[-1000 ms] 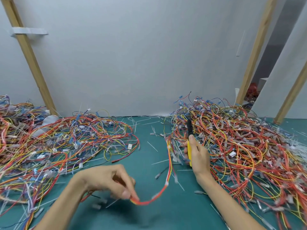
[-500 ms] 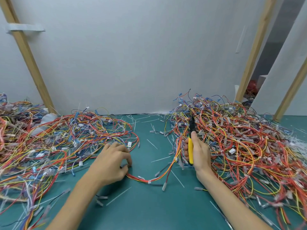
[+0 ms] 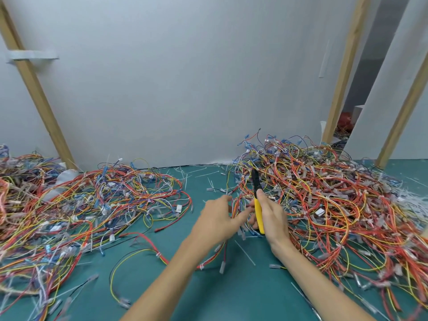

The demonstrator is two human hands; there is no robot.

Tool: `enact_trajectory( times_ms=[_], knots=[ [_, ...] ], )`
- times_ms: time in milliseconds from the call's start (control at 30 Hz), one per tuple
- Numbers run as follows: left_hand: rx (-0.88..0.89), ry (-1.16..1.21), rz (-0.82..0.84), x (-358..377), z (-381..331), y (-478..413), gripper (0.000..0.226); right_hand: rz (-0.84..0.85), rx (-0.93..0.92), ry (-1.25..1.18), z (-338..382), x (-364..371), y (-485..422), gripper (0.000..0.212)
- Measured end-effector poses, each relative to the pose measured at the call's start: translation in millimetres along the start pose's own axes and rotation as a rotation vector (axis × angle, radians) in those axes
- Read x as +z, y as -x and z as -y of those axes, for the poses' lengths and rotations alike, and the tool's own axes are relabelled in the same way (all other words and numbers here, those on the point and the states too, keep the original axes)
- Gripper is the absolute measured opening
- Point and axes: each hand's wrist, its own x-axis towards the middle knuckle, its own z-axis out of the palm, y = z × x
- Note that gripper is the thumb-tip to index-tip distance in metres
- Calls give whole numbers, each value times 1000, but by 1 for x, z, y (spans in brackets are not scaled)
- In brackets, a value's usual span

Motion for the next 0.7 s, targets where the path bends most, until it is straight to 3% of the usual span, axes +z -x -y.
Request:
enact_trajectory(
  times_ms=[67, 100, 167, 400, 567, 700],
  knots=[
    [-45, 77, 31, -6, 2, -8, 17, -3, 1, -34, 1, 0, 0, 50],
    [-69, 173, 50, -11, 5, -11, 13, -12, 4, -40, 1, -1, -1, 50],
    [-92, 341, 65, -28, 13, -14, 17, -37, 17, -56, 1, -1, -3, 50],
    [-20, 464, 58, -96, 11, -8, 30, -95, 49, -82, -1, -2, -6, 51],
    [94, 735, -97, -133, -16, -6, 28, -119, 67, -48, -2, -4, -7, 56],
    [212, 1007, -257, -165, -34, -10, 40, -112, 64, -50, 0, -5, -4, 63]
  ],
)
